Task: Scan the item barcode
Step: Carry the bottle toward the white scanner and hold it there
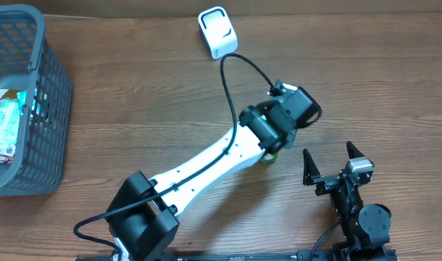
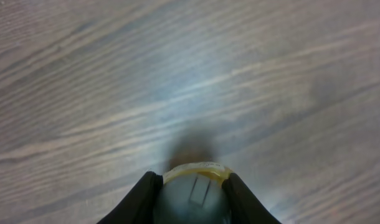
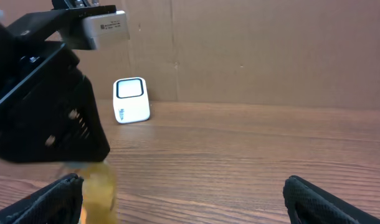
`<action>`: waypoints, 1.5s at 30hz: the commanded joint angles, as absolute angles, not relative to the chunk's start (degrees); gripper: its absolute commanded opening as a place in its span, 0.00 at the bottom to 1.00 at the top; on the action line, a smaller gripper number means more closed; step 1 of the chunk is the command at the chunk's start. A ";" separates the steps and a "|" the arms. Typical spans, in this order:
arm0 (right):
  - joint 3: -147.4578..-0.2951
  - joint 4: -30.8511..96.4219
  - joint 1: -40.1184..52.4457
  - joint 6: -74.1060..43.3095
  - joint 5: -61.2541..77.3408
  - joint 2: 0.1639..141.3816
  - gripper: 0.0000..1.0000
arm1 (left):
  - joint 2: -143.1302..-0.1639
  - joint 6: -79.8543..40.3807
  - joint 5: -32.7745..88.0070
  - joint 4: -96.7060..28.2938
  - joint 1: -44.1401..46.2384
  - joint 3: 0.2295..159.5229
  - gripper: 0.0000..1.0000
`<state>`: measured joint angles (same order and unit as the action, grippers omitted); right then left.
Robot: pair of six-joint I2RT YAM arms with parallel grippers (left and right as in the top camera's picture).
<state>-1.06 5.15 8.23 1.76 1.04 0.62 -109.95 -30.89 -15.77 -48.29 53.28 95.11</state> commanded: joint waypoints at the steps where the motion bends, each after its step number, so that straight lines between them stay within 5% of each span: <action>1: -0.45 4.82 7.97 1.98 0.54 0.19 1.00 | -109.71 -32.36 -16.91 -50.89 54.08 95.79 0.28; 6: -0.45 4.82 7.97 1.98 0.54 0.19 1.00 | -109.71 -33.89 -16.95 -53.28 54.04 95.79 0.27; 20: -0.45 4.82 7.97 1.98 0.54 0.19 1.00 | -109.71 -30.61 -27.03 -36.12 53.93 95.77 0.24; 45: -0.45 4.82 7.97 1.98 0.54 0.19 1.00 | -111.83 -29.87 -31.16 -34.85 53.91 95.72 0.26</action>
<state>-1.06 5.15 8.23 1.74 1.04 0.62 -110.06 -30.87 -28.34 -36.16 54.13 95.59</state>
